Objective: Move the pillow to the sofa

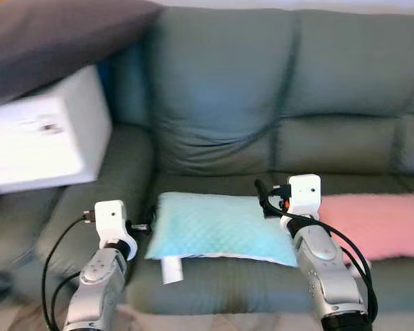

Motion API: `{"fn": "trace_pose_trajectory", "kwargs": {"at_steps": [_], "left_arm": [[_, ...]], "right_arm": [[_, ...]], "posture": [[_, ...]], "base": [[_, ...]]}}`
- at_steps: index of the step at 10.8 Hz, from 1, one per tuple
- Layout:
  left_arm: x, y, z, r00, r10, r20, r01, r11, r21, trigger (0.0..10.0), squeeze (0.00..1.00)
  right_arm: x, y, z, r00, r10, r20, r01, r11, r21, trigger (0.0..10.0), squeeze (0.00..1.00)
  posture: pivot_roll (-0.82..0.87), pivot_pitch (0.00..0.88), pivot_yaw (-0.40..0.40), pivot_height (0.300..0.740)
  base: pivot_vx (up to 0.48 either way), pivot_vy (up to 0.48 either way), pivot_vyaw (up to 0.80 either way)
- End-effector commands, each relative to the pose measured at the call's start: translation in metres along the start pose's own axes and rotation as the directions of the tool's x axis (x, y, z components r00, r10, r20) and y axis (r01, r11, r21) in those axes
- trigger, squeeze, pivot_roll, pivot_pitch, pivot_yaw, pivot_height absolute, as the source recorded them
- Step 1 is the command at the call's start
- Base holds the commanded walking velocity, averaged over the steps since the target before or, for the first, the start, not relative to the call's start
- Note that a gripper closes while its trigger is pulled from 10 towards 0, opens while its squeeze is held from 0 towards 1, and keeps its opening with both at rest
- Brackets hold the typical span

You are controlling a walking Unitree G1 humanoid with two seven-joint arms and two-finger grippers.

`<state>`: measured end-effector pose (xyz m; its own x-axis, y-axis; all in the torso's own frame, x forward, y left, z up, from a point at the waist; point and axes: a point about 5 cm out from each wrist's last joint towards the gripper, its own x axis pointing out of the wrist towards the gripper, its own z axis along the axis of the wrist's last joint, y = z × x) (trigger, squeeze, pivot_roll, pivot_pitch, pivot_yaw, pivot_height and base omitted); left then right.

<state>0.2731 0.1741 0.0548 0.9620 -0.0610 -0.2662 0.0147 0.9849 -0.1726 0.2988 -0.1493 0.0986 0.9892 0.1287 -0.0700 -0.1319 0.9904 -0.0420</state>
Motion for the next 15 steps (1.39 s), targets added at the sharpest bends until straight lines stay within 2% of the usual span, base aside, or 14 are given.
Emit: {"fn": "trace_pose_trajectory", "kwargs": {"at_steps": [1,7,12,15], "left_arm": [[-0.0003,0.0020,0.0044,1.000,0.013,0.007,-0.013,1.000,0.019,10.0,0.00],[-0.0042,0.0017,0.0004,1.000,0.023,-0.014,-0.023,1.000,-0.008,10.0,0.00],[0.0000,0.0014,0.0016,1.000,0.008,-0.026,-0.008,1.000,0.000,10.0,0.00],[0.0011,-0.0016,0.0017,1.000,0.001,-0.028,-0.001,1.000,-0.001,10.0,0.00]], "right_arm": [[-0.0014,0.0007,0.0044,1.000,-0.001,0.014,0.001,1.000,0.003,10.0,0.00],[-0.0002,0.0042,0.0077,1.000,0.018,0.020,-0.018,1.000,0.006,10.0,0.00],[0.0014,0.0038,0.0085,1.000,0.008,0.023,-0.008,1.000,0.012,10.0,0.00],[0.0020,0.0032,0.0094,1.000,0.006,0.026,-0.007,1.000,0.013,10.0,0.00]], "posture": [[-0.17,0.036,0.003,0.740],[-0.17,0.048,-0.006,0.740],[-0.18,0.038,0.004,0.740],[-0.18,0.034,0.004,0.740]], "base": [[0.000,0.000,0.00],[0.000,0.000,0.00],[0.000,0.000,0.00],[-0.262,0.000,0.00]]}}
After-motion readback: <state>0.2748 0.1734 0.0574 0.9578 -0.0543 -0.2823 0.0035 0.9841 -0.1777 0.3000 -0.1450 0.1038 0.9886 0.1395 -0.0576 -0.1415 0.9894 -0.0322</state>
